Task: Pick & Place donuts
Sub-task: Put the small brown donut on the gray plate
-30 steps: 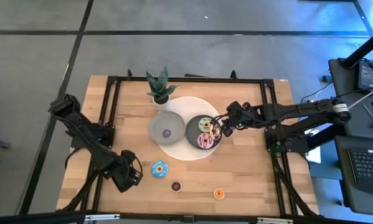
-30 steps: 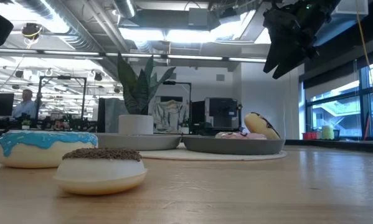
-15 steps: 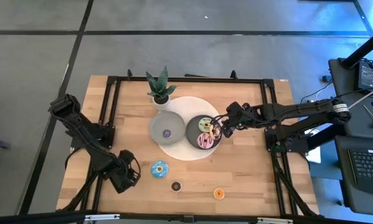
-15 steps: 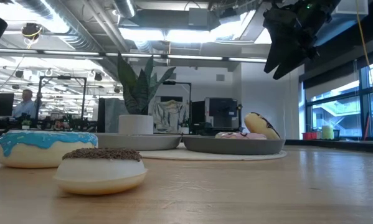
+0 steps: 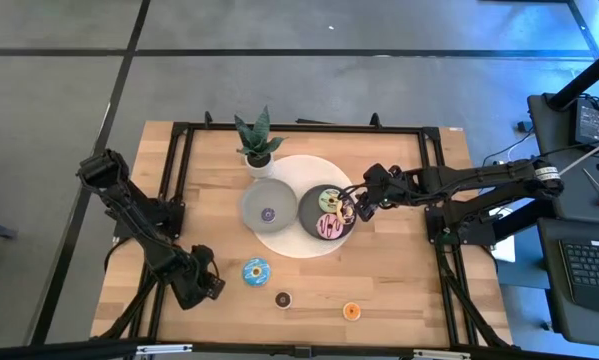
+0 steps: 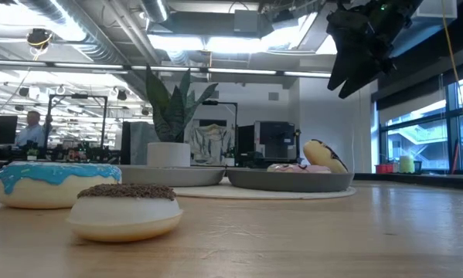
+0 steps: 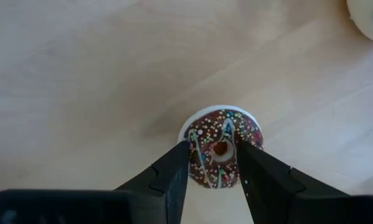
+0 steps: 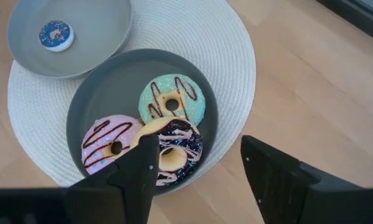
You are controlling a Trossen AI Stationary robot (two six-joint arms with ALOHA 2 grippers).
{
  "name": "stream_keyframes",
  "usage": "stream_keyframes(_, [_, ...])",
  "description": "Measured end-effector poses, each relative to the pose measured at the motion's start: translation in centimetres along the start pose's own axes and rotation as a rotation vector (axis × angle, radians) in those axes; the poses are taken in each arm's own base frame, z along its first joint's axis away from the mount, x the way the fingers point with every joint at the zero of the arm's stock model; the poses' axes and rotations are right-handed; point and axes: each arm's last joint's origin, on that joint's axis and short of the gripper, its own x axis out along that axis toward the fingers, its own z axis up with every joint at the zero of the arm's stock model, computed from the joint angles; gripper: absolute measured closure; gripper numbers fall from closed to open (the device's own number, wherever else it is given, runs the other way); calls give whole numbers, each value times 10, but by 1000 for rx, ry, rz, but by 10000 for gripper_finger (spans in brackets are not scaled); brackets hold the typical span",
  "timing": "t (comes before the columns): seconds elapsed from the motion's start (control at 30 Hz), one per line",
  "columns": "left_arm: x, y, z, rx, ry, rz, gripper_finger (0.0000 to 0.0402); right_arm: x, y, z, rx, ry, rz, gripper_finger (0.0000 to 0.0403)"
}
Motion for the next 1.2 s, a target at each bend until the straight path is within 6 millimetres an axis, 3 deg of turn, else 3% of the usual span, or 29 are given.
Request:
stream_keyframes(0.4, [0,7,2,-1,19,81,279,0,0,0,-20,-1,1,176])
stream_keyframes(1.2, [0,3,3,-6,-33,25,340,0,0,0,-55,-5,-5,176])
